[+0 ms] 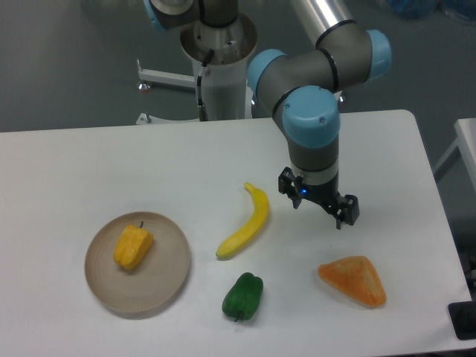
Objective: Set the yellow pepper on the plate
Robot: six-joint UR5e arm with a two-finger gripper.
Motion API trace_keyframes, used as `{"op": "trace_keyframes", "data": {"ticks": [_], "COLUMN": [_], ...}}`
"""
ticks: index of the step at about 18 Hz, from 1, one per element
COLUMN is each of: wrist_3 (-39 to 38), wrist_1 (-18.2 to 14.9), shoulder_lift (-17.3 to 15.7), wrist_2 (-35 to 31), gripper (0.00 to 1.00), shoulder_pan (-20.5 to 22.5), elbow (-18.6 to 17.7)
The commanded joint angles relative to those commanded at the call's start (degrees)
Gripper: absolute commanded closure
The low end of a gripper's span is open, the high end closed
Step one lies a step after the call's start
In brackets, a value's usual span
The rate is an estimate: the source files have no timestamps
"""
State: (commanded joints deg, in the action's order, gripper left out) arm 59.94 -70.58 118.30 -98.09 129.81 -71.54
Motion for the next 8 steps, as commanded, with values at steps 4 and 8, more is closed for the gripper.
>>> {"op": "trace_keyframes", "data": {"ticks": [4,8], "wrist_3": [0.1,0.1], "wrist_1": [0.1,0.2], "shoulder_lift": [0.2,0.4], "wrist_2": [0.1,0.1], "gripper": [0.01,0.01], "shoulder_pan": [0.8,0.8], "elbow": [0.2,0.5]}}
